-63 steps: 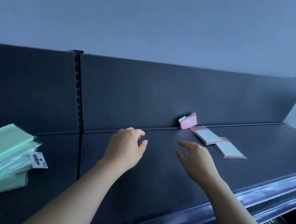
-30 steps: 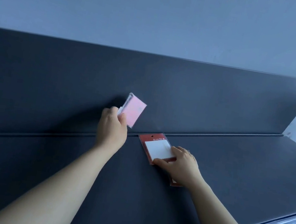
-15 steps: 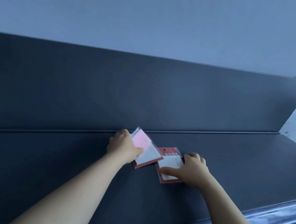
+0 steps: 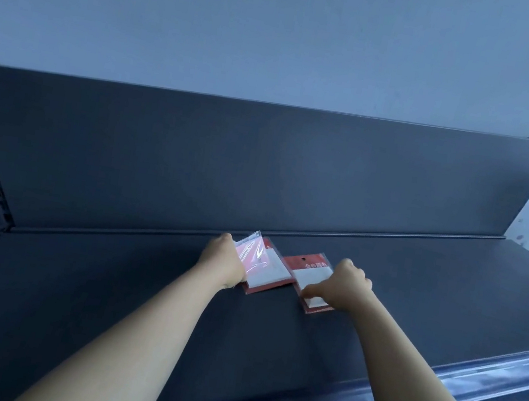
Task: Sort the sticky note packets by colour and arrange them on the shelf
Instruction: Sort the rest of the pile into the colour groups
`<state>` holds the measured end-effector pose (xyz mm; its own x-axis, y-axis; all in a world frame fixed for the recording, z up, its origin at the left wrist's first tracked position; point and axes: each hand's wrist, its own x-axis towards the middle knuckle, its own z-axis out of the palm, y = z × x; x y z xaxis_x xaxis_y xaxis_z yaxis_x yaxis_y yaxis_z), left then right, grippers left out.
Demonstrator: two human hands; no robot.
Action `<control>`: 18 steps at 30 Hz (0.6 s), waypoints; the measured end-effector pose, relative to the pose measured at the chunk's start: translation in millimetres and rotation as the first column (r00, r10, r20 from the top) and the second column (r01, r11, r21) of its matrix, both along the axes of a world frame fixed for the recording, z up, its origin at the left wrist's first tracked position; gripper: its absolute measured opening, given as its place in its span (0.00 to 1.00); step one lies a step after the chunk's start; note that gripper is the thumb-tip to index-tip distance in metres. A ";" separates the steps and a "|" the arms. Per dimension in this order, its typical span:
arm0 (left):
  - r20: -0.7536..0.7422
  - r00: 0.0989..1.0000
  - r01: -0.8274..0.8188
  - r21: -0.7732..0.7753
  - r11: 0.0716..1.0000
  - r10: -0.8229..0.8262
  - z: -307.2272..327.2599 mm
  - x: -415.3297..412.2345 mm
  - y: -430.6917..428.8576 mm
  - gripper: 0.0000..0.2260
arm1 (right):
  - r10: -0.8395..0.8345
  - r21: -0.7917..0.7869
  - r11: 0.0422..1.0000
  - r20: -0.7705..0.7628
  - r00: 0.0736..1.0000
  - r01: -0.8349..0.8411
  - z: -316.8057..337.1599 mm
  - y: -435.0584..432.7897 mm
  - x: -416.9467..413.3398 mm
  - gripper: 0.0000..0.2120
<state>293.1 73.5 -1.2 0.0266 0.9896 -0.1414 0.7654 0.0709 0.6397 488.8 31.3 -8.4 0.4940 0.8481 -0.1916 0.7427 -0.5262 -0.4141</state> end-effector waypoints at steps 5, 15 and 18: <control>0.208 0.977 -0.037 -0.042 0.998 0.045 2.5 0.3 -3.3 0.15 | 0.070 0.039 0.997 -0.193 0.979 -0.064 1.7 3.6 -4.9 0.28; 0.343 0.938 -0.047 -0.025 0.999 0.052 -4.5 -1.5 2.5 0.13 | 0.206 0.381 0.925 -0.527 0.824 0.013 10.7 2.4 -12.2 0.12; 0.364 0.931 -0.019 -0.013 1.000 0.022 -6.3 -3.2 3.0 0.12 | 0.242 0.425 0.905 -0.553 0.797 0.020 6.8 7.8 -23.1 0.12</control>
<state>289.9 76.5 -7.6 0.0577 0.9892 -0.1347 0.4788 0.0909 0.8732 465.7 39.1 -1.6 0.2951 0.9542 -0.0500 0.3321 -0.1515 -0.9310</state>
